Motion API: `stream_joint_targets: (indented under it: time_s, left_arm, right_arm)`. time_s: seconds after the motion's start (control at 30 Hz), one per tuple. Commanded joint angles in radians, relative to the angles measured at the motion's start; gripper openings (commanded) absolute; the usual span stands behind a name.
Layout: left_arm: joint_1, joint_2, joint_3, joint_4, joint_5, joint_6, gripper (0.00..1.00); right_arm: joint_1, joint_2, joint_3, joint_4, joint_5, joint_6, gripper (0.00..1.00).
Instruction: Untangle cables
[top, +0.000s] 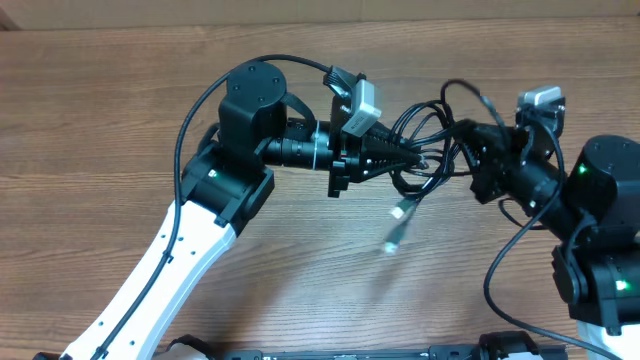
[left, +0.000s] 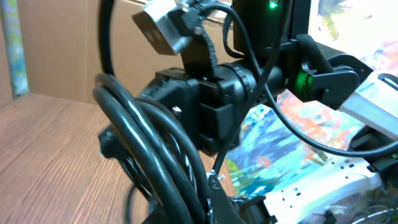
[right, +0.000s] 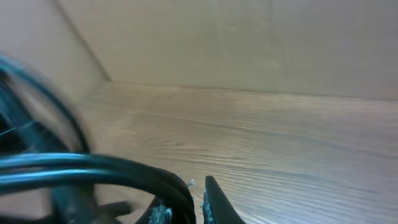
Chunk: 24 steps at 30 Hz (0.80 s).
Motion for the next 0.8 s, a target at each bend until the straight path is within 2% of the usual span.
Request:
stream_joint_targets:
  time_s: [0.0, 0.27, 0.43, 0.57, 0.63, 0.67, 0.7, 0.73, 0.77]
  left_arm:
    - [-0.006, -0.027, 0.02, 0.015, 0.216, -0.022, 0.04]
    - [-0.007, -0.027, 0.02, -0.004, 0.402, -0.068, 0.04]
    - [-0.007, -0.027, 0.019, -0.004, 0.415, -0.136, 0.04]
    - [-0.008, -0.027, 0.019, -0.004, 0.415, -0.144, 0.04]
    - [-0.007, -0.027, 0.019, -0.004, 0.411, -0.144, 0.04]
    - [-0.007, -0.027, 0.019, -0.003, 0.409, -0.144, 0.04]
    - [-0.006, -0.027, 0.019, -0.003, 0.406, -0.143, 0.04]
    - [-0.006, -0.027, 0.019, -0.003, 0.404, -0.141, 0.04]
    - [-0.005, -0.027, 0.019, -0.003, 0.402, -0.138, 0.04]
  right_arm:
    - [-0.021, 0.034, 0.019, 0.005, 0.355, 0.031, 0.09]
    - [-0.021, 0.038, 0.019, 0.098, 0.63, 0.029, 0.09]
    - [-0.021, 0.038, 0.019, 0.182, 0.687, 0.026, 0.09]
    - [-0.021, 0.038, 0.019, 0.228, 0.687, 0.026, 0.09]
    - [-0.021, 0.038, 0.019, 0.22, 0.696, 0.025, 0.24]
    - [-0.021, 0.039, 0.019, 0.209, 0.705, 0.026, 0.36]
    - [-0.021, 0.039, 0.019, 0.191, 0.728, 0.026, 0.61]
    - [-0.021, 0.039, 0.019, 0.176, 0.749, 0.026, 0.77]
    - [-0.021, 0.039, 0.019, 0.164, 0.768, 0.026, 0.86]
